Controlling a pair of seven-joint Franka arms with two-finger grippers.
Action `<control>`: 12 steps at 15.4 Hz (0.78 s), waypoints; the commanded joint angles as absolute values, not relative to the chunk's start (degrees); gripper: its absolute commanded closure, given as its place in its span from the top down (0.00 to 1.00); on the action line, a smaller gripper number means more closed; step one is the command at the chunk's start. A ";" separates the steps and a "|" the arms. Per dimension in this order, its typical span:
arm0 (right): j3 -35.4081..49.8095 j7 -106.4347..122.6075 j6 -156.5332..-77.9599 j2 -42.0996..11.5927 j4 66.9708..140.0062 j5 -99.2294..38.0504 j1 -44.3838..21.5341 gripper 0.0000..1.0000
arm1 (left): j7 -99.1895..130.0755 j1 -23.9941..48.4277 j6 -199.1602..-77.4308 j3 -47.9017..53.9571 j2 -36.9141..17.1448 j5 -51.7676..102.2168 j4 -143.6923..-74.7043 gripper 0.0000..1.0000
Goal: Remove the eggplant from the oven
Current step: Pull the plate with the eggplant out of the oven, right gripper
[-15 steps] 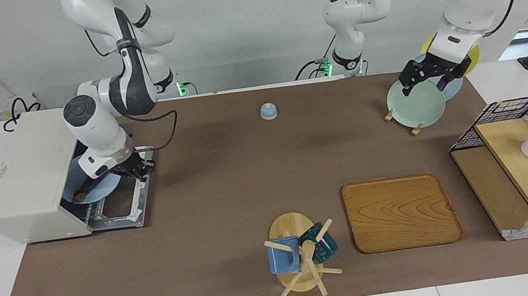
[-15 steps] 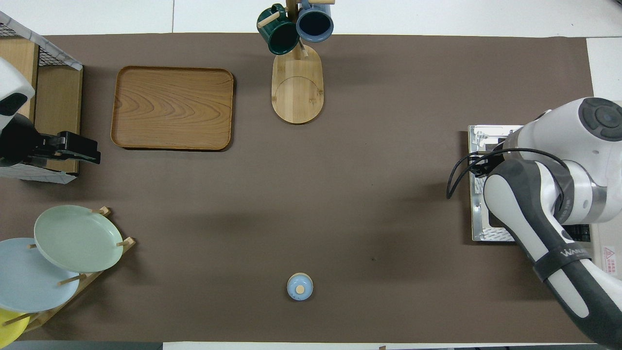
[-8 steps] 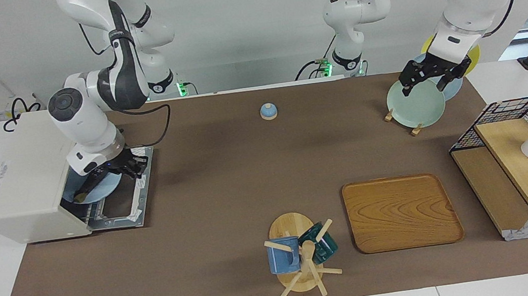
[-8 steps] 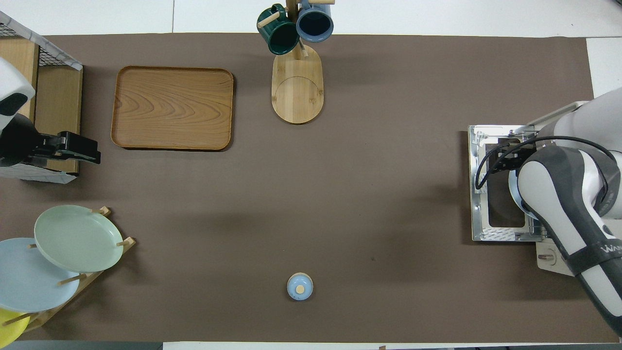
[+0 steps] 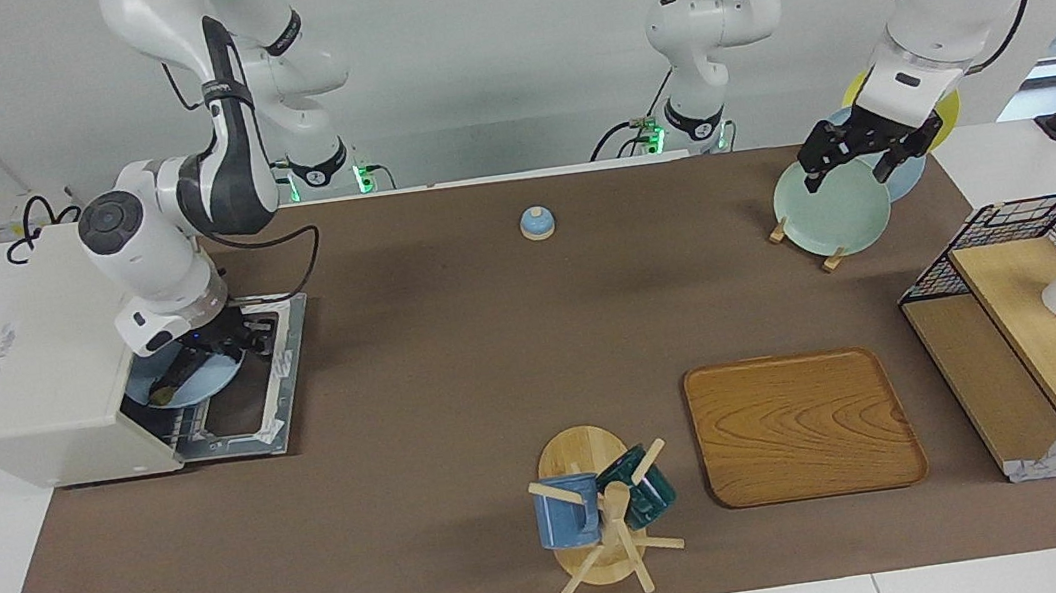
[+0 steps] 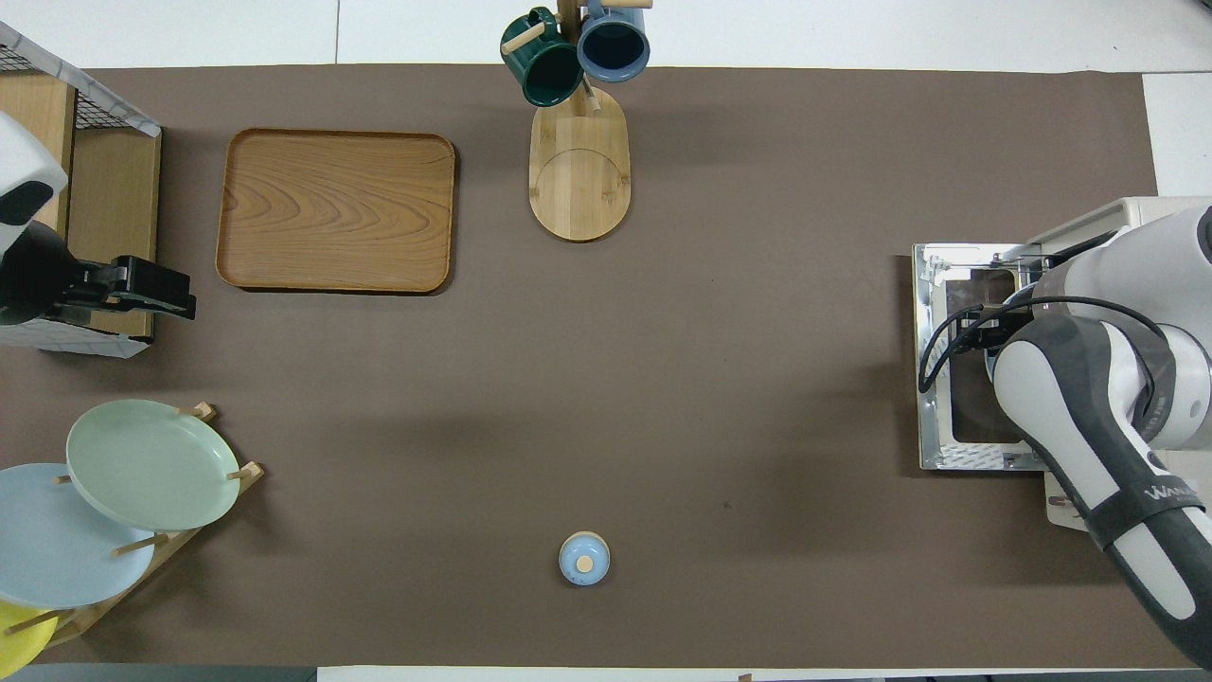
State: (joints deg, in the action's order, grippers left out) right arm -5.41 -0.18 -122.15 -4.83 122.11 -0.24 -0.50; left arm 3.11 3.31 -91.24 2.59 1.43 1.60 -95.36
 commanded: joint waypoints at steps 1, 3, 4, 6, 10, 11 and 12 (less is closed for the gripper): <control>-5.18 5.26 -124.10 -2.55 124.89 0.70 1.40 0.10 | 3.34 2.90 -90.79 2.81 1.85 0.62 -95.62 1.00; -5.19 5.89 -123.49 -2.46 124.89 0.97 0.71 0.00 | 3.34 2.90 -90.79 2.81 1.85 0.62 -95.62 1.00; -5.10 5.80 -123.23 -2.55 124.72 1.58 0.44 0.00 | 3.34 2.90 -90.88 2.81 1.85 0.62 -95.62 1.00; -4.66 5.36 -120.60 -3.07 122.10 3.69 -3.31 0.00 | 3.34 2.90 -90.88 2.81 1.85 0.62 -95.62 1.00; -4.57 -7.08 -111.64 -5.45 112.34 8.68 -16.14 0.00 | 3.34 2.90 -90.88 2.81 1.85 0.62 -95.62 1.00; -4.66 -9.47 -111.10 -5.80 111.45 8.96 -18.87 0.00 | 3.34 2.90 -90.88 2.81 1.85 0.62 -95.62 1.00; -4.57 -11.75 -110.66 -6.15 110.75 8.96 -20.55 0.00 | 3.34 2.90 -90.88 2.81 1.85 0.62 -95.62 1.00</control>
